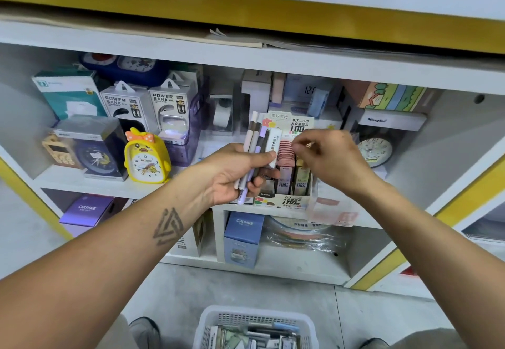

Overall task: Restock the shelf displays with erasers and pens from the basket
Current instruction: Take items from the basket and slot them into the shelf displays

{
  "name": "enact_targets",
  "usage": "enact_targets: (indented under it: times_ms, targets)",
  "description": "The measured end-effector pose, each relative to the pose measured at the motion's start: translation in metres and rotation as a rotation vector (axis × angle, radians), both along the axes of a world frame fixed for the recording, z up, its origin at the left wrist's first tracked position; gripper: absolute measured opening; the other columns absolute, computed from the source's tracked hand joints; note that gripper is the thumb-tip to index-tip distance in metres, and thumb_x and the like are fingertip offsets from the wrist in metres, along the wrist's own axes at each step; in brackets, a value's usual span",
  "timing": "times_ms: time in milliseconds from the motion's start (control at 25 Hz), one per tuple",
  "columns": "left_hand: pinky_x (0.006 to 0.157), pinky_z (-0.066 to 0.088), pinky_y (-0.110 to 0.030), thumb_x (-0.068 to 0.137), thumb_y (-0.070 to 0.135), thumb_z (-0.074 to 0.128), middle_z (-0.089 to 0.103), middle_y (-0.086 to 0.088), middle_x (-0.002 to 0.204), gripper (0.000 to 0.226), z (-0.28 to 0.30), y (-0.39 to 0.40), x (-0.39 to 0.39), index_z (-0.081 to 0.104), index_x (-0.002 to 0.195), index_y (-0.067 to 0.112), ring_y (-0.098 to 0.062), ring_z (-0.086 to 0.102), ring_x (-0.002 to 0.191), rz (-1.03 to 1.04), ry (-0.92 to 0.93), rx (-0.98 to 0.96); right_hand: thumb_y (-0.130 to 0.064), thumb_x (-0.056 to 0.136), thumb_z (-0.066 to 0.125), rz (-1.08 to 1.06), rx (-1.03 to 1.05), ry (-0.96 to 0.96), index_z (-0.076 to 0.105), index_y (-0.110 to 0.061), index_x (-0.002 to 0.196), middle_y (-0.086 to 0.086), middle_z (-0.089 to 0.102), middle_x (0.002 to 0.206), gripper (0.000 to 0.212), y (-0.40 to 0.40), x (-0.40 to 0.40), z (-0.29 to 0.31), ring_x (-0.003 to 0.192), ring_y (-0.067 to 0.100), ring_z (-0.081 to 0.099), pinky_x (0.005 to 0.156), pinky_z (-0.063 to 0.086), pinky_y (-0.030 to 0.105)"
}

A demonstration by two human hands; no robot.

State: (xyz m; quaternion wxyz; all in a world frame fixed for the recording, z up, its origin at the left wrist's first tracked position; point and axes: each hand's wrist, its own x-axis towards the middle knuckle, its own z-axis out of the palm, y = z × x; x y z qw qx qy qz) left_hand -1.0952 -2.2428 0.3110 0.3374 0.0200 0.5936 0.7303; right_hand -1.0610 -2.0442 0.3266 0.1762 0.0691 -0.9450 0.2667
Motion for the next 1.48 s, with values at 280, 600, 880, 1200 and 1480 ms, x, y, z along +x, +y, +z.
enact_targets:
  times_ms: [280,600,880,1200,1480]
  targets:
    - [0.04,0.036,-0.018,0.089,0.008,0.066,0.068,-0.03,0.108,0.024,0.003,0.01,0.001,0.063,0.112,0.002,-0.011,0.043,0.043,-0.087,0.002,0.005,-0.009,0.092,0.069,0.007,-0.819,-0.328,0.066,0.0,0.093,0.011,0.07,0.082,0.009,-0.013,0.007,0.011,0.069,0.017,0.063,0.058,0.05,0.024]
    - [0.037,0.031,-0.016,0.088,0.015,0.068,0.065,-0.018,0.071,0.019,0.009,0.006,-0.008,0.065,0.102,0.003,-0.01,0.042,0.04,0.039,-0.025,0.078,-0.01,0.089,0.072,0.093,-0.656,-0.359,0.073,-0.003,0.102,0.004,0.065,0.062,0.015,-0.004,0.014,0.009,0.05,0.019,0.054,0.047,0.042,0.028]
    - [0.034,0.033,-0.016,0.091,0.007,0.061,0.07,-0.025,0.083,0.013,0.008,-0.018,-0.012,0.063,0.101,-0.002,-0.008,0.041,0.039,0.098,-0.084,0.079,-0.003,0.099,0.055,0.126,-1.135,-0.475,0.064,0.009,0.107,0.023,0.074,0.088,0.017,-0.003,0.003,0.016,0.086,0.034,0.075,0.067,0.059,0.021]
    - [0.033,0.032,-0.016,0.09,0.003,0.062,0.071,-0.023,0.082,0.004,0.012,-0.055,-0.014,0.06,0.092,0.006,-0.008,0.04,0.038,0.173,-0.077,0.002,0.007,0.083,0.071,0.203,-0.916,-0.405,0.074,0.001,0.096,0.018,0.076,0.09,0.015,-0.037,-0.012,0.001,0.084,0.025,0.076,0.073,0.058,0.022]
    - [0.035,0.031,-0.016,0.094,0.007,0.06,0.06,-0.008,0.06,0.007,0.009,-0.096,-0.017,0.053,0.095,0.009,-0.009,0.04,0.039,0.293,-0.065,-0.082,0.003,0.082,0.076,0.177,-0.55,-0.296,0.078,-0.018,0.096,0.0,0.079,0.087,0.025,-0.058,-0.022,-0.003,0.089,0.023,0.074,0.083,0.059,0.033]
